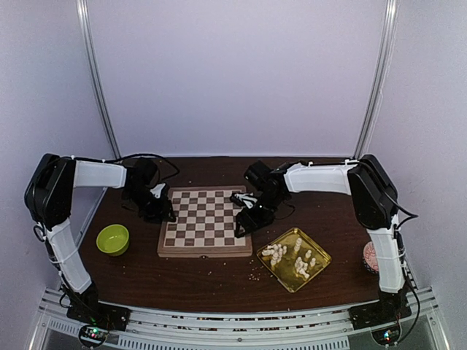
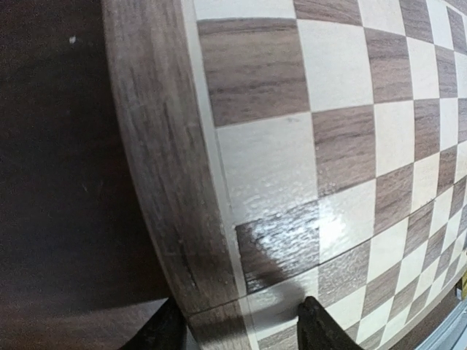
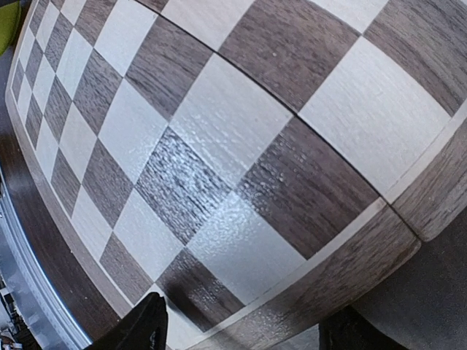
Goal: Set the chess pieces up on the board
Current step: Move the chessboard to the center of the board, then move the storage box to the center of the board.
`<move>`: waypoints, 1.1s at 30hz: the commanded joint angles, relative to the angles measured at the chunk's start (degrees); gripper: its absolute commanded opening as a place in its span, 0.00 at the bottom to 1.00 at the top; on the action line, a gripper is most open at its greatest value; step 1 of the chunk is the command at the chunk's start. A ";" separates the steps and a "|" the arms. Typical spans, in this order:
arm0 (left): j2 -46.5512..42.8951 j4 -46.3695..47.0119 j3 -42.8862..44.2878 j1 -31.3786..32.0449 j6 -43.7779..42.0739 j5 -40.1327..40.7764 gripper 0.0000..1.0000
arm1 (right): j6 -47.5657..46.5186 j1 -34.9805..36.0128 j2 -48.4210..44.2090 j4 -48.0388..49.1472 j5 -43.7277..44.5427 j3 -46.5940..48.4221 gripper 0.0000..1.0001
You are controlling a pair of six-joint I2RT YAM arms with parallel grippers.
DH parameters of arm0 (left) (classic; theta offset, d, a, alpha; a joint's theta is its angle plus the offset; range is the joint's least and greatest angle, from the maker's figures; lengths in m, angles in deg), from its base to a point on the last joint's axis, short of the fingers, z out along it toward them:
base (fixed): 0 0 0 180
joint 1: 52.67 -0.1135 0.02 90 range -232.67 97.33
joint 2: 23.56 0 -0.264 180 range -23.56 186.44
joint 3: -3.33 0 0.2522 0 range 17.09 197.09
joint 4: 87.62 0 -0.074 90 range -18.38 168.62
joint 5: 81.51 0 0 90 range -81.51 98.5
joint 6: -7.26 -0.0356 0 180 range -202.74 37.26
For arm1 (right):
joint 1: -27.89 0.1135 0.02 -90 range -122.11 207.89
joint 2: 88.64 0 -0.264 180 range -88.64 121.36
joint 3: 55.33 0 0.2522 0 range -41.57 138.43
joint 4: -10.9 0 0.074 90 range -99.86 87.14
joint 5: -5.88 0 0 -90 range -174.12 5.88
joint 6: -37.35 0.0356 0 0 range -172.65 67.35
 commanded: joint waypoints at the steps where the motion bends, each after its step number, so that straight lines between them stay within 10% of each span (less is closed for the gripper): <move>1: -4.28 1.35 -3.81 3.91 1.15 -4.08 0.51 | -1.30 4.54 -1.87 2.51 -5.65 -2.12 0.69; 18: -12.22 1.26 -10.59 5.35 0.50 0.12 0.58 | -4.50 8.20 -8.58 0.87 2.09 -5.13 0.75; 23: -15.12 -5.75 -5.28 5.38 -3.60 7.48 0.64 | -9.67 5.44 -21.06 1.15 11.41 -11.23 0.92; 33: -21.02 -2.15 -4.33 5.38 -6.82 15.03 0.65 | -37.05 8.32 -50.41 0.30 15.97 -38.62 0.79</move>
